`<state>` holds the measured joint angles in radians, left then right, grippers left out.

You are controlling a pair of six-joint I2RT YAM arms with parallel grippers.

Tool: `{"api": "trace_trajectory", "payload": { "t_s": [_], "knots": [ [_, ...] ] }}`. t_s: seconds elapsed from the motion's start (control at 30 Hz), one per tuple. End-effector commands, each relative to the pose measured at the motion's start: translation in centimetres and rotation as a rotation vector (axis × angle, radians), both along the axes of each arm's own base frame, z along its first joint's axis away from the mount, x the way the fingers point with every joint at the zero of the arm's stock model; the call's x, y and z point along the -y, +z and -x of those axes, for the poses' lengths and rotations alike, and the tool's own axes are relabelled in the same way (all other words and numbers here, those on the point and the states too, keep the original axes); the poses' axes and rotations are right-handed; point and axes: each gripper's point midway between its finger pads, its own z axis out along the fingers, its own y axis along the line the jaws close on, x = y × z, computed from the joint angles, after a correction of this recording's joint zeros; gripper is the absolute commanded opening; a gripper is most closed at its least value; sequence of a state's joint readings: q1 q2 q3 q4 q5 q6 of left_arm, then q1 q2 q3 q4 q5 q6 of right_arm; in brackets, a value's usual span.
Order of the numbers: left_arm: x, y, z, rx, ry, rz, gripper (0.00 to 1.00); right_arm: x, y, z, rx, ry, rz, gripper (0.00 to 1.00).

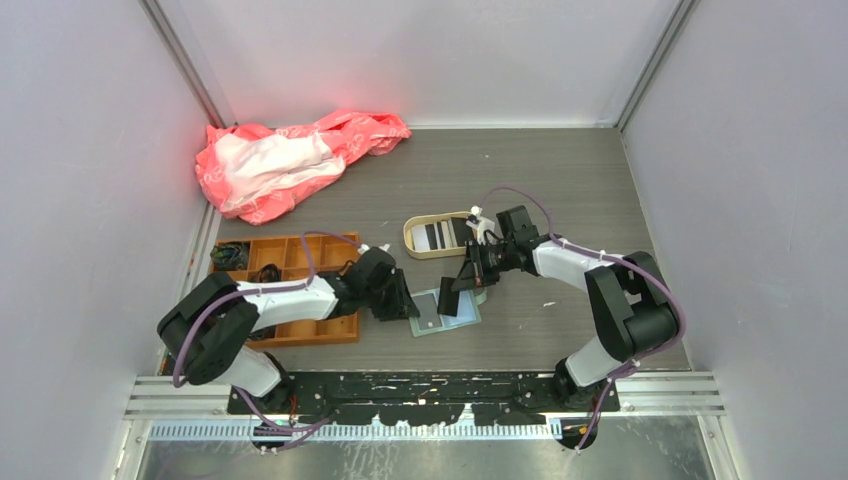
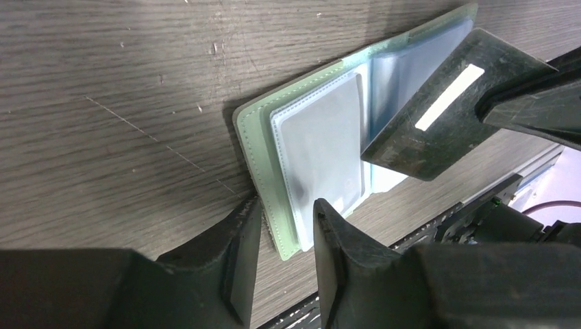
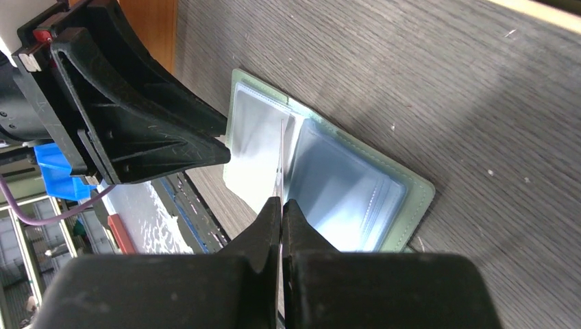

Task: Put the credit cards into the card holder
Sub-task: Insert the credit card into the card holder.

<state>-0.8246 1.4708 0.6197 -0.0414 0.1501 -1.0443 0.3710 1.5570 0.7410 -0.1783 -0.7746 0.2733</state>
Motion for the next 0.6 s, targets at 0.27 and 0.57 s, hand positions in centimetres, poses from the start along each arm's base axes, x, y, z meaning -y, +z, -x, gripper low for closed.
{"api": "trace_trajectory", "payload": {
  "t_s": [0.27, 0.57],
  "knots": [
    [-0.4, -0.5, -1.7, -0.016, -0.011, -0.07, 0.17, -0.3, -0.3, 0.4, -0.027, -0.014, -0.019, 0.01],
    [-0.5, -0.7, -4.3, -0.008, -0.015, -0.082, 0.16, 0.5, -1.0, 1.1, -0.106, -0.074, 0.003, 0.01]
  ]
}}
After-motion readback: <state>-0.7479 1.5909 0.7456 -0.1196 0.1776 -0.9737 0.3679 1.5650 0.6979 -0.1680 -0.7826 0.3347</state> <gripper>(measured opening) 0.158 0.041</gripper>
